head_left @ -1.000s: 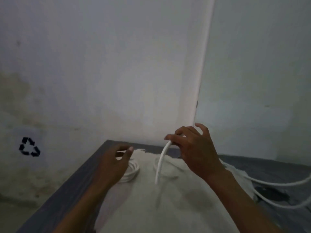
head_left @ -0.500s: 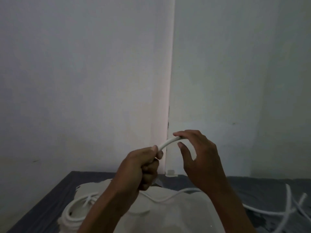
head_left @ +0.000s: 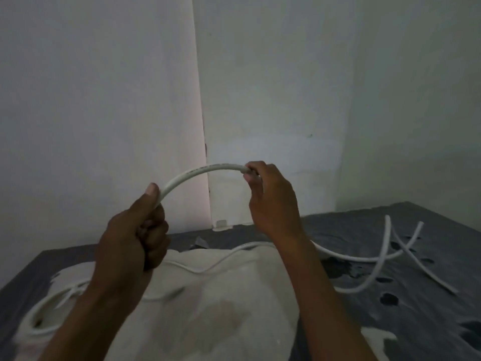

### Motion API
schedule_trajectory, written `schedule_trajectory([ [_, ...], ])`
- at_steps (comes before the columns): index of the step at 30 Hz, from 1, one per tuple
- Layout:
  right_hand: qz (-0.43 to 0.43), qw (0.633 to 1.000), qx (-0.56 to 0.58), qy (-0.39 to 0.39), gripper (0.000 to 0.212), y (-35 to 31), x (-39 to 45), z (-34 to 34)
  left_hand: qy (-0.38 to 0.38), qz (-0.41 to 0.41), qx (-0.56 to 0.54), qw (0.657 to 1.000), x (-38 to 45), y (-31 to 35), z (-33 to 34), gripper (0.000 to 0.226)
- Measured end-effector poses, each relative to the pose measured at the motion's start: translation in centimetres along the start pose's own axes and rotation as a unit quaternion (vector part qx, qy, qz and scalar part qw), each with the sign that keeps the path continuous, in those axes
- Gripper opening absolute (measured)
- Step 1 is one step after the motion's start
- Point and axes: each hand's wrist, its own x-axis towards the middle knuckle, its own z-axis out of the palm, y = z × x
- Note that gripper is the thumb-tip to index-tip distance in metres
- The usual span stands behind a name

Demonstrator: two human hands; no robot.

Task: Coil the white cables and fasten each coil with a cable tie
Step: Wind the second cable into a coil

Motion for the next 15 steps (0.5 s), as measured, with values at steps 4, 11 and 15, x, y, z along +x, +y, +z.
schedule_trajectory([
  [4, 0.002, 0.999, 0.014, -0.038, 0.023, 0.9, -0.9, 1.1, 0.028, 0.042, -0.102, 0.994, 0.0, -1.7, 1.1, 0.047],
  [11, -0.023, 0.979, 0.187, -0.078, 0.024, -2.7, -2.6, 4.0, 0.116, 0.140, -0.136, 0.974, 0.0, -0.8, 0.5, 0.053],
  [15, -0.065, 0.973, 0.213, -0.063, 0.034, -3.8, -2.6, 4.2, 0.150, 0.157, -0.158, 0.963, 0.6, -0.7, -0.1, 0.052],
])
